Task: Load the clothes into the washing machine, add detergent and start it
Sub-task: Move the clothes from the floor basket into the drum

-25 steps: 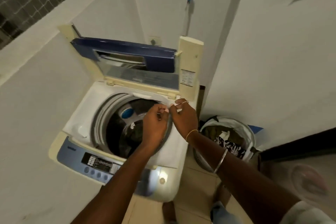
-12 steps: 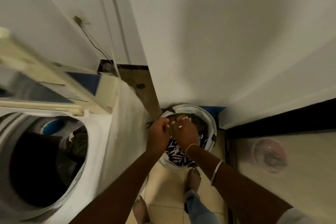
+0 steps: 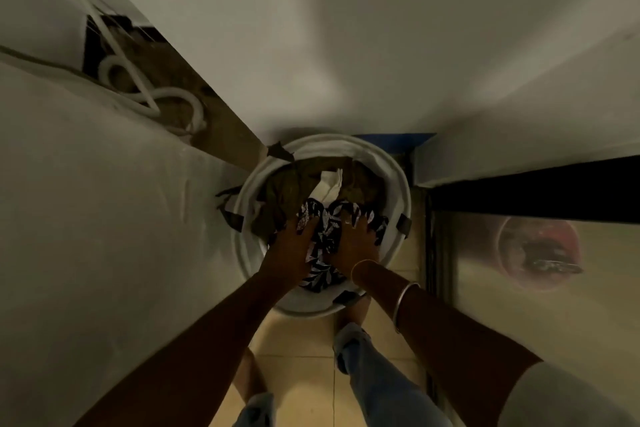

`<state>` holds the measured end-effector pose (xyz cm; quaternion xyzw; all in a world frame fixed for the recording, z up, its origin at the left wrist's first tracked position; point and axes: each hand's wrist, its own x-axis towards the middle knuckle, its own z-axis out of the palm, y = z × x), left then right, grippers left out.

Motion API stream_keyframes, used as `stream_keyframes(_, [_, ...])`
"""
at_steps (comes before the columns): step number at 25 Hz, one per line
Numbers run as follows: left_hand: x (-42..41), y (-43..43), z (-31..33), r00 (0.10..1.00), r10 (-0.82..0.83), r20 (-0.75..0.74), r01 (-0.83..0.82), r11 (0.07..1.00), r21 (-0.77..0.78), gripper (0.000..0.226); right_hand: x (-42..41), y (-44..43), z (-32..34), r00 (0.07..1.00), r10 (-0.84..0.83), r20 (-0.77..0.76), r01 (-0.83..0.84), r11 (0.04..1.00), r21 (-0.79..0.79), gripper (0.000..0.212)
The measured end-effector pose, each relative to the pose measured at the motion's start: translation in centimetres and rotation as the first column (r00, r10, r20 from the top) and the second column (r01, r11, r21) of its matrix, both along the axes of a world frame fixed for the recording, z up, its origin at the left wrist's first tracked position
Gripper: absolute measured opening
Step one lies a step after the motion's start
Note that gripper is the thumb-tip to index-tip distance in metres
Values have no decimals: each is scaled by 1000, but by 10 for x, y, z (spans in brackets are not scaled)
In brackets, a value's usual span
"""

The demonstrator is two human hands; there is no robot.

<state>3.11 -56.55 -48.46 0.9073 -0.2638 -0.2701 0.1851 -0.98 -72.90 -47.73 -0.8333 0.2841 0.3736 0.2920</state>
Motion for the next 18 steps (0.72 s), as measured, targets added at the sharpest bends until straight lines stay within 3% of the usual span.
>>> stream_keyframes(3, [-9, -7, -39, 987, -163, -14, 160, 944, 287, 99, -10, 9, -40, 993, 59, -102, -67, 995, -77, 131])
stream_keyframes(6, [-10, -13, -55, 974, -222, 44, 192, 913, 360, 95, -16, 18, -62, 996, 90, -5, -89, 975, -202, 99])
stream_keyframes(9, [-1, -9, -45, 963, -254, 89, 222, 937, 269, 73, -20, 19, -44, 987, 32, 158, -8, 989, -148, 63])
stream_keyframes(11, [2, -4, -12, 983, -161, 90, 146, 977, 153, 61, -22, 19, -8, 962, 21, 273, 25, 987, -162, 50])
stream_keyframes(14, [5, 2, 62, 997, 57, 42, -55, 997, -61, 49, -20, 23, 69, 900, -66, 432, 132, 983, -125, 38])
stream_keyframes(18, [8, 21, 180, 967, 238, 94, -215, 955, -206, 47, -12, 50, 182, 768, -248, 591, 291, 956, 23, 31])
